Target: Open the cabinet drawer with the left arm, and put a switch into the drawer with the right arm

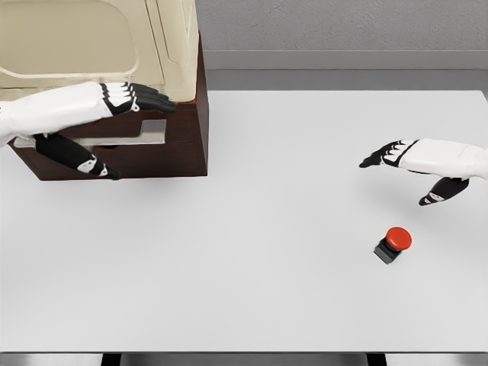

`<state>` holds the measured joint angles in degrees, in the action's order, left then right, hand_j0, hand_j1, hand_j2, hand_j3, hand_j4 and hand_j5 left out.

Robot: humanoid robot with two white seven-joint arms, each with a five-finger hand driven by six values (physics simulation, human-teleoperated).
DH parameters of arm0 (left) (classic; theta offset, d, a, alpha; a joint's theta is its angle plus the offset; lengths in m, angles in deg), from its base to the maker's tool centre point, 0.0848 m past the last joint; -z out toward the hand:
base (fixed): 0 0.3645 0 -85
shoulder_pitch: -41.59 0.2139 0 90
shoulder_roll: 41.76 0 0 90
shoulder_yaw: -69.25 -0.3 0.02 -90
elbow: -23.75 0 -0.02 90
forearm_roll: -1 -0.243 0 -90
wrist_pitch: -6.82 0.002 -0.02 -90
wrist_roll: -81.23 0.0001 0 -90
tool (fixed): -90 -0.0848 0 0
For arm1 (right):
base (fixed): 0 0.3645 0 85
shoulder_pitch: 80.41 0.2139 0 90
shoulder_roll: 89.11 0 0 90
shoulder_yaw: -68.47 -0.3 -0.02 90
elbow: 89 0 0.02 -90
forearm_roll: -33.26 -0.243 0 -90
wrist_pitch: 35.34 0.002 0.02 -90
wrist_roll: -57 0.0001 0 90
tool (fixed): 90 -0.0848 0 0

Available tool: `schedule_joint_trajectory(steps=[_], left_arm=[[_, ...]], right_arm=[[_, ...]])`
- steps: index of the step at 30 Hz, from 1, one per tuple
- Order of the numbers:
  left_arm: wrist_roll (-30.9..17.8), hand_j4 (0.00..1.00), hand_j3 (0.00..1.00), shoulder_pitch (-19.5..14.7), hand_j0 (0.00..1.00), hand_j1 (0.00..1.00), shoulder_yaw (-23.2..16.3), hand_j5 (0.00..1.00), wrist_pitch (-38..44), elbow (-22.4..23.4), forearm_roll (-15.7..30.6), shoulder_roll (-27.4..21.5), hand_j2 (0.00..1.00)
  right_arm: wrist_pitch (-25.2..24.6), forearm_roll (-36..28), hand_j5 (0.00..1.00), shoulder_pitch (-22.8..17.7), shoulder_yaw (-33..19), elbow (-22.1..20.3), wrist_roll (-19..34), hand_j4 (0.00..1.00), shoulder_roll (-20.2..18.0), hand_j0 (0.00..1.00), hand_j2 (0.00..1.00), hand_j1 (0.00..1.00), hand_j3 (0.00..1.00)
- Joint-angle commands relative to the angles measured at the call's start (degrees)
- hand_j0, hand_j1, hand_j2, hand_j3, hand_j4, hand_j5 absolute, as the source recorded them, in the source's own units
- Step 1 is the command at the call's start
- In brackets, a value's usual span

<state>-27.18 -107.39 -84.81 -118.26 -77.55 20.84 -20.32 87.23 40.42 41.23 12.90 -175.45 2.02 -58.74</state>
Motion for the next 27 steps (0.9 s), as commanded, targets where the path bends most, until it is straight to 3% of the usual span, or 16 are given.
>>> schedule_joint_trajectory(steps=[1, 4, 9, 12, 15, 19, 22, 27], left_arm=[[-4.43, 1.00, 1.00, 0.00, 1.00, 1.00, -1.33, 1.00, 0.08, -0.03, 1.34, -0.70, 1.00], [-9.80, 1.00, 1.00, -0.35, 1.00, 1.00, -1.42, 1.00, 0.08, -0.03, 0.55, -0.52, 1.00], [-9.89, 1.00, 1.00, -0.97, 1.00, 1.00, -1.33, 1.00, 0.08, 0.05, -0.06, -0.87, 1.00], [-9.97, 1.00, 1.00, -1.06, 1.00, 1.00, -1.94, 1.00, 0.08, 0.05, 2.75, -0.78, 1.00], [-9.97, 1.00, 1.00, -1.32, 1.00, 1.00, -2.03, 1.00, 0.08, 0.14, 5.21, 0.18, 1.00], [-10.32, 1.00, 1.00, -2.73, 1.00, 1.00, -2.03, 1.00, 0.08, 0.14, 4.68, 1.50, 1.00], [-13.31, 1.00, 1.00, -3.69, 1.00, 1.00, -1.86, 1.00, 0.08, 0.14, 4.51, 3.43, 1.00], [-15.51, 1.00, 1.00, -4.22, 1.00, 1.00, -2.21, 1.00, 0.08, 0.14, 4.86, 2.12, 1.00]], right_arm=[[0.73, -0.22, 1.00, 0.00, 0.03, -0.04, -0.02, 1.00, -0.04, 1.00, 1.00, 1.00, 1.00], [1.00, -0.31, 1.00, 0.09, 0.38, 0.05, -0.02, 1.00, -0.13, 1.00, 1.00, 1.00, 1.00], [1.00, -0.31, 1.00, 0.35, 1.00, 1.37, -0.02, 1.00, -0.83, 1.00, 1.00, 1.00, 1.00], [0.82, -0.39, 1.00, 0.00, 1.17, 1.98, -0.02, 1.00, -1.01, 1.00, 1.00, 1.00, 1.00], [0.91, -0.31, 1.00, -1.05, 1.17, 0.67, -0.02, 1.00, -2.42, 1.00, 1.00, 1.00, 1.00], [1.09, -0.31, 1.00, -3.08, 1.08, -3.82, -0.02, 1.00, -6.19, 1.00, 1.00, 1.00, 1.00], [1.18, -0.39, 1.00, -4.75, 1.00, -4.96, -0.02, 1.00, -9.09, 1.00, 1.00, 1.00, 1.00], [2.23, -0.57, 1.00, -6.33, 1.17, -7.15, -0.02, 1.00, -8.92, 1.00, 1.00, 1.00, 1.00]])
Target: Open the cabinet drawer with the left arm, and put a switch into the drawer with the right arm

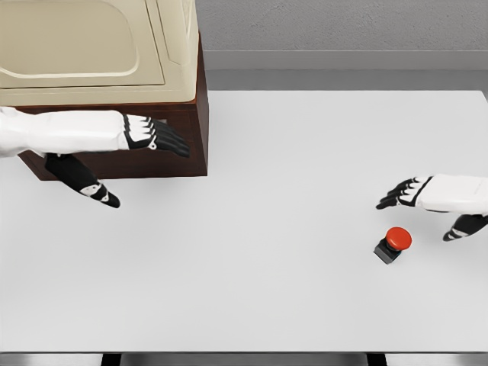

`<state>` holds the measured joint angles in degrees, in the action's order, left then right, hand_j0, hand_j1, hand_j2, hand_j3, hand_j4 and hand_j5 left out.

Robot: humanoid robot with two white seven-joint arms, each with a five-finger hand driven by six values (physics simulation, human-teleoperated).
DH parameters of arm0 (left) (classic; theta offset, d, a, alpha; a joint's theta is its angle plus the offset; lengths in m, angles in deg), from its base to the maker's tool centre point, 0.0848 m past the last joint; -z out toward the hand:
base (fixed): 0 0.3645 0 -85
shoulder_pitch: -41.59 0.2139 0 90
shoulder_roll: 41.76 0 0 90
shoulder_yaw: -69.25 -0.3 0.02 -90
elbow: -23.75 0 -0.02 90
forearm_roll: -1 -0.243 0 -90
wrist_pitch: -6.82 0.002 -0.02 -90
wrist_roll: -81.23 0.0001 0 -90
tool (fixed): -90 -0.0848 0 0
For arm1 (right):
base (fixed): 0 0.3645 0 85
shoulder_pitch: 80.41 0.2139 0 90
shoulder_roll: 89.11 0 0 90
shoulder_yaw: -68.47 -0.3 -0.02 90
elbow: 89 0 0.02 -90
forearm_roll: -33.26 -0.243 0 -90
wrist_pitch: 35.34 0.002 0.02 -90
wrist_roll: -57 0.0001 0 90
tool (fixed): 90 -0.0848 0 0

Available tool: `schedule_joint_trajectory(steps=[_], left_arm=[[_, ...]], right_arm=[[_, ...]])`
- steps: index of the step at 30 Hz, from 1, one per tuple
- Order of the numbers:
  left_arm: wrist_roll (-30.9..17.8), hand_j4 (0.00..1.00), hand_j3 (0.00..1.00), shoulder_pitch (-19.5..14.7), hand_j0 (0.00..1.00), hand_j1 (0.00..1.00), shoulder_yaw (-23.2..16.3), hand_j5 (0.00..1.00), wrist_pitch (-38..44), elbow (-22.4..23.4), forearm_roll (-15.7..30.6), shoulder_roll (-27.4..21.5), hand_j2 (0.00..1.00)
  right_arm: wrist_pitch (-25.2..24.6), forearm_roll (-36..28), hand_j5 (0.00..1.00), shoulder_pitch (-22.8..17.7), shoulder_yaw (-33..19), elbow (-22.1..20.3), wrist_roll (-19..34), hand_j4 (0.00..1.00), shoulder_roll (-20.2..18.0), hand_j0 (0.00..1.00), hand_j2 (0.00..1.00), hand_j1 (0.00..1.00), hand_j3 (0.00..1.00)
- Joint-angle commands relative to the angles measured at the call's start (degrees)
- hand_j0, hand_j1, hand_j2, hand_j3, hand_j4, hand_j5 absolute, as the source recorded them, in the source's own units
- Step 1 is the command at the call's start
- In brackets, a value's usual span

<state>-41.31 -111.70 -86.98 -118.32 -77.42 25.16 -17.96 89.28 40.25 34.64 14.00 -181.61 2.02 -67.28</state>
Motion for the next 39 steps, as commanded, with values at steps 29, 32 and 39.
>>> schedule_joint_trajectory(steps=[29, 32, 39], left_arm=[[-2.46, 1.00, 1.00, -4.13, 1.00, 1.00, -3.99, 1.00, 0.15, 0.01, 10.56, -7.98, 1.00], [-2.46, 1.00, 1.00, -4.04, 1.00, 1.00, -4.08, 1.00, 0.15, 0.01, 13.11, -8.07, 1.00], [-2.46, 1.00, 1.00, -3.86, 1.00, 1.00, -4.35, 1.00, 9.39, 0.01, 15.66, -8.33, 1.00]], right_arm=[[0.38, -0.49, 1.00, -1.94, 1.83, -2.40, -0.02, 1.00, 4.28, 1.00, 1.00, 1.00, 1.00], [0.38, -0.49, 1.00, -2.03, 1.91, -2.40, -0.02, 1.00, 5.15, 1.00, 1.00, 1.00, 1.00], [0.38, -0.49, 0.94, -2.20, 2.27, -2.31, -0.02, 0.94, 4.54, 0.94, 0.94, 0.94, 0.94]])
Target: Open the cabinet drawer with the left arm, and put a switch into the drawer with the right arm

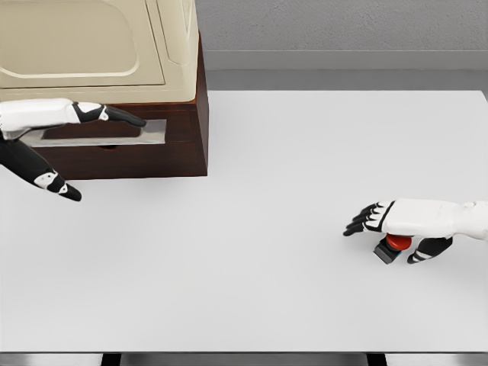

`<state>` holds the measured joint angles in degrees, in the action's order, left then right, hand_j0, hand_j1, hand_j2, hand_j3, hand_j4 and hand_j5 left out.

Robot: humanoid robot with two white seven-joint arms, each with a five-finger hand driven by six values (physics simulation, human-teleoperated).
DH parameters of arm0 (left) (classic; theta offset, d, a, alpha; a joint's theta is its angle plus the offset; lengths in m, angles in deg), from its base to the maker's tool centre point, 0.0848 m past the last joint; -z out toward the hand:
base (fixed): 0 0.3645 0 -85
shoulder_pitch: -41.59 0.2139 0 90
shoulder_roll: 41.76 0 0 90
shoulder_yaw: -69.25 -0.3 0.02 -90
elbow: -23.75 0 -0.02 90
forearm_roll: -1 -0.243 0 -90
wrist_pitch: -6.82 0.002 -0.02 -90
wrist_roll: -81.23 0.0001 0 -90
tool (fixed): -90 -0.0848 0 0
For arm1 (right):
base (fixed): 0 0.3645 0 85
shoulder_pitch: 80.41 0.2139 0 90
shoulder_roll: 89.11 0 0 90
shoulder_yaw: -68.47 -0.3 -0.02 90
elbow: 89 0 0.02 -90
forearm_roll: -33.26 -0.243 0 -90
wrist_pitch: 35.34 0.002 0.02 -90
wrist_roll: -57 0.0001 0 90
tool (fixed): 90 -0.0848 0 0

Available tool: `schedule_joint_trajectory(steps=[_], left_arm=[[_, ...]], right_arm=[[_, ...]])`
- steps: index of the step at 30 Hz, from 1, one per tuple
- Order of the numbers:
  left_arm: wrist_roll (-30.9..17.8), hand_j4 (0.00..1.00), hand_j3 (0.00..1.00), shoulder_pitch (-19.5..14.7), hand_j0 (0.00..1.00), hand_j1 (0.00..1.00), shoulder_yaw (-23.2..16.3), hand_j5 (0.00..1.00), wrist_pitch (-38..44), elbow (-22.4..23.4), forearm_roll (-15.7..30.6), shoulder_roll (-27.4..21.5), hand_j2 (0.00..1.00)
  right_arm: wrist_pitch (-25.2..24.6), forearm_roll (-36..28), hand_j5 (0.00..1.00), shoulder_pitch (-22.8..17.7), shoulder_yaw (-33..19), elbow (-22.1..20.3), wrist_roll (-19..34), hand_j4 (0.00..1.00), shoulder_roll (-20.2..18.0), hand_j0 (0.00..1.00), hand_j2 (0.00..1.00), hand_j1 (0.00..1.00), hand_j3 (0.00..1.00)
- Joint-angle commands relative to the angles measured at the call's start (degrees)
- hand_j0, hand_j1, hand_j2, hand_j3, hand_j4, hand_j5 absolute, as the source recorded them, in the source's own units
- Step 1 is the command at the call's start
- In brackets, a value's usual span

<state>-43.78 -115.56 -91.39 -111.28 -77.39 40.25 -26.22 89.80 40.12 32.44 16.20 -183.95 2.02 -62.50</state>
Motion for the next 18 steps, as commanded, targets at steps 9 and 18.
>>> schedule_joint_trajectory(steps=[9, 18], left_arm=[[0.02, 1.00, 1.00, 0.09, 1.00, 1.00, 0.77, 1.00, 3.05, 0.07, -1.02, -2.01, 1.00], [0.02, 1.00, 1.00, 0.79, 1.00, 1.00, 0.94, 1.00, 9.82, 0.86, -0.40, -0.69, 1.00]], right_arm=[[-0.14, -0.36, 0.74, -0.35, 0.15, 0.02, -0.02, 0.74, -0.77, 0.74, 0.74, 0.74, 0.74], [-0.14, -0.45, 0.67, -0.26, 0.41, 0.46, -0.02, 0.67, -1.12, 0.67, 0.67, 0.67, 0.67]])
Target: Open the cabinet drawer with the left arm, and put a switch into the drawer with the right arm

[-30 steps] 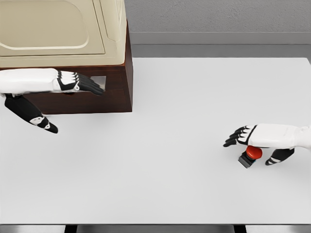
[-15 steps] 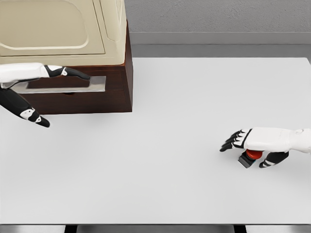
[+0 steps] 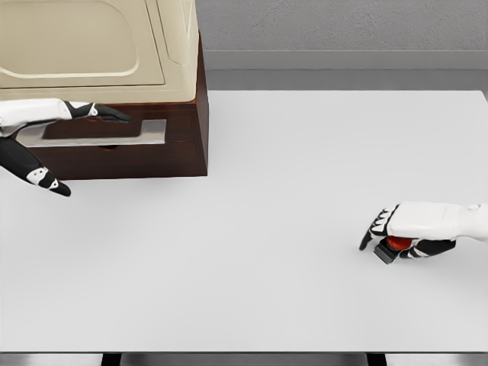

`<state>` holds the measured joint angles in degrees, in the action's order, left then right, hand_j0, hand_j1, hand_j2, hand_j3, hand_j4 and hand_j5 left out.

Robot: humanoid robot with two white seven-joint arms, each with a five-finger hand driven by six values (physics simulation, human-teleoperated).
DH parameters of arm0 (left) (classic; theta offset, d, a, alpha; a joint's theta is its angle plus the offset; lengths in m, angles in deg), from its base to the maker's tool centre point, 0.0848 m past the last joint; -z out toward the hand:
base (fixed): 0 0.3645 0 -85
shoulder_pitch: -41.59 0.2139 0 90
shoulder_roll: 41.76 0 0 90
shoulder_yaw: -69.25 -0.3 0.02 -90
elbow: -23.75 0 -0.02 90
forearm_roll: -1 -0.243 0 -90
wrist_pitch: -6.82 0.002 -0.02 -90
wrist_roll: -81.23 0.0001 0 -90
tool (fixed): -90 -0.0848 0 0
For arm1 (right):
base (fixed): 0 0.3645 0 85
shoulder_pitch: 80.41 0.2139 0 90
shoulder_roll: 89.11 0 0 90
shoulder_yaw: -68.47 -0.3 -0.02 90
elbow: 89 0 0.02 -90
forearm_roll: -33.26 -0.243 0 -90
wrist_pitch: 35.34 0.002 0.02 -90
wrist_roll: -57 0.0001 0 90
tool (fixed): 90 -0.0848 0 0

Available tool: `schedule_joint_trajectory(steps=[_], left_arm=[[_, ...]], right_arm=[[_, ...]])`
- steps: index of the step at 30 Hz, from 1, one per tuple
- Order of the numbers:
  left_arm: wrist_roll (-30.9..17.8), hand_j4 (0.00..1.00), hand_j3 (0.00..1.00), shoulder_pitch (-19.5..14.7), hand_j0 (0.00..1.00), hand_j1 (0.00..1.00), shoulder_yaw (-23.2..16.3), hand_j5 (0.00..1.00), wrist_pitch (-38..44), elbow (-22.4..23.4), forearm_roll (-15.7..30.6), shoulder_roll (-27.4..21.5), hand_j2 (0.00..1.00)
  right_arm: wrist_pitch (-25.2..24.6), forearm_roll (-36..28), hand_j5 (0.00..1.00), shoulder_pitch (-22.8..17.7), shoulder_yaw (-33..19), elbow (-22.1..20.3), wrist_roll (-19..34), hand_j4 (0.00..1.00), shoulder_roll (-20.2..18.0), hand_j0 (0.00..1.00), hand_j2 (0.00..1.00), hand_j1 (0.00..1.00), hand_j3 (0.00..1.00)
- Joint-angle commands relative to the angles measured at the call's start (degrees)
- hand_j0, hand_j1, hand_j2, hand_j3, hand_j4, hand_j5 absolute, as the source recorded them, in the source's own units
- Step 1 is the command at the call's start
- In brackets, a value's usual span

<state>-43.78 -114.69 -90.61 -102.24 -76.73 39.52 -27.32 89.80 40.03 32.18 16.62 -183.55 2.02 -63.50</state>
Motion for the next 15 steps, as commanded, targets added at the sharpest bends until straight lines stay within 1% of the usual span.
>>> schedule_joint_trajectory(steps=[1, 4, 6, 9, 12, 15], left_arm=[[0.02, 1.00, 1.00, 0.01, 1.00, 1.00, 0.17, 1.00, 1.75, 0.72, 0.33, 1.03, 1.00], [0.02, 1.00, 1.00, 0.01, 1.00, 1.00, 0.25, 1.00, 4.30, 0.99, 0.51, 1.65, 1.00], [0.02, 1.00, 1.00, 0.01, 1.00, 1.00, 0.25, 1.00, 4.30, 1.34, 0.51, 1.74, 1.00], [0.02, 1.00, 1.00, 0.89, 1.00, 1.00, 0.25, 1.00, 4.38, 3.71, 0.60, 3.67, 1.00], [0.02, 1.00, 1.00, 1.24, 1.00, 1.00, 0.34, 1.00, 4.47, 4.50, 0.60, 4.90, 1.00], [0.02, 1.00, 1.00, 1.24, 1.00, 1.00, 0.34, 1.00, 4.47, 4.77, 0.60, 5.07, 1.00]], right_arm=[[-0.14, -0.35, 0.66, -0.09, 0.00, 0.07, -0.02, 0.66, -0.12, 0.66, 0.66, 0.66, 0.66], [-0.14, -0.35, 0.61, 0.00, 0.00, 0.07, -0.02, 0.61, -0.12, 0.61, 0.61, 0.61, 0.61], [-0.14, -0.35, 0.60, 0.00, 0.00, 0.16, -0.02, 0.60, -0.12, 0.60, 0.60, 0.60, 0.60], [-0.14, -0.35, 0.56, -0.09, 0.00, 0.42, -0.02, 0.56, -0.12, 0.56, 0.56, 0.56, 0.56], [-0.14, -0.35, 0.53, 0.00, 0.00, 0.42, -0.02, 0.53, -0.12, 0.53, 0.53, 0.53, 0.53], [-0.14, -0.35, 0.51, 0.18, -0.09, 0.34, -0.02, 0.51, -0.12, 0.51, 0.51, 0.51, 0.51]])
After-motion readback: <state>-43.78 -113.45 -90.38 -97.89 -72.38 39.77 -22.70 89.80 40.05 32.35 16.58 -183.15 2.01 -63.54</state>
